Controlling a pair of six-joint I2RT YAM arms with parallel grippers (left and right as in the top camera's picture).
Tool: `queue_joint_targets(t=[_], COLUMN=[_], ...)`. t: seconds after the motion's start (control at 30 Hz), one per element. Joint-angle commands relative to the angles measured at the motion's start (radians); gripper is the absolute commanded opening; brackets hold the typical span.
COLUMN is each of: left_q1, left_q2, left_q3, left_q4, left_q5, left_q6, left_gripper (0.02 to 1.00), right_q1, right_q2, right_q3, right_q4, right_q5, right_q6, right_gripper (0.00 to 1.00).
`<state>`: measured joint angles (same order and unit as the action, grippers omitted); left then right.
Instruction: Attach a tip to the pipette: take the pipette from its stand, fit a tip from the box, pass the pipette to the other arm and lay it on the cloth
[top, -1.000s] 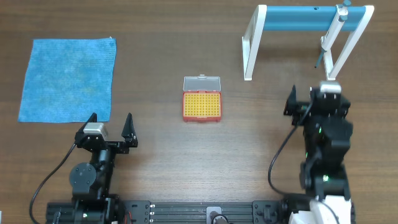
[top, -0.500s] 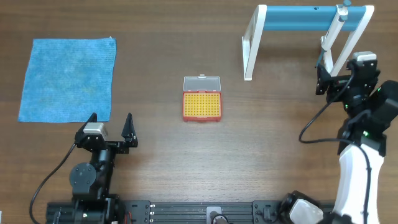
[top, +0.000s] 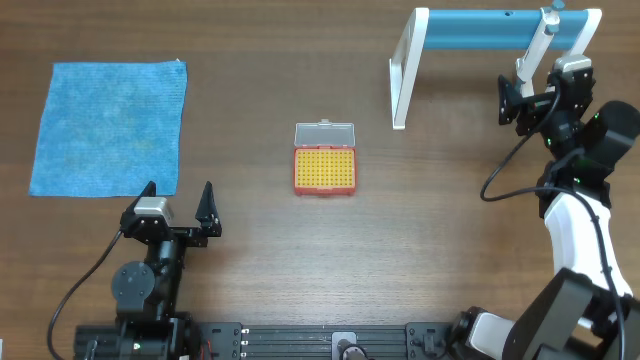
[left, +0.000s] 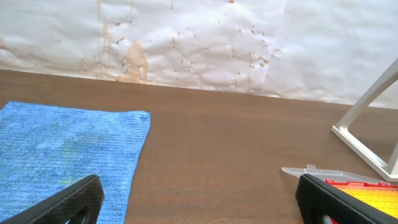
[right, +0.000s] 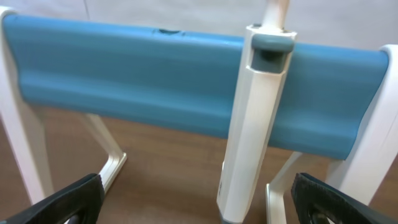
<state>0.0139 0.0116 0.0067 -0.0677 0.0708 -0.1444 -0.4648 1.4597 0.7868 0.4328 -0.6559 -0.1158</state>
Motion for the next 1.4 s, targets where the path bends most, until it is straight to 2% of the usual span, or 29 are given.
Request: queue_joint_targets(t=[0.03,0.17,0.37,0.6,0.97,1.1,1.4], left_q1=[-0.005,-0.005,-0.005,-0.005,-0.005,-0.005,-0.005], left_q2=[-0.008,-0.008,-0.008,-0.008,-0.008,-0.008,-0.008], left_q3=[-0.001,-0.001,-0.001,-0.001,-0.001,-0.001,-0.001], left_q4=[-0.008,-0.008,-0.008,-0.008,-0.008,-0.008,-0.008], left_q5=[-0.011,-0.011,-0.011,-0.011,-0.011,-0.011,-0.011], left_q6=[-0.009,-0.009,-0.009,-0.009,-0.009,-0.009,-0.009], left_gripper=[0.996,0.996,0.996,0.996,0.996,0.996,0.996], right_q1=[0.026,0.032,0.032,0.032,0.047,0.05,0.05], right_q2=[0.06,0.084,0.127,0.15,0.206,0.213,0.214], right_q3=[0.017,0.017,0.017,0.024,0.084,0.084,0.084], right_q4=[0.032,0.057,0.129,0.16,0.16,0.161,0.161], right_q5=[0.074,0.074,0.117,0.118,0.123,0.134,0.145], right_q6=[0.082,0.082,0.109,0.109,0.112,0.112,0.112], right_gripper=[0.98,0.98,0.985,1.0,0.818,0.79,0.584])
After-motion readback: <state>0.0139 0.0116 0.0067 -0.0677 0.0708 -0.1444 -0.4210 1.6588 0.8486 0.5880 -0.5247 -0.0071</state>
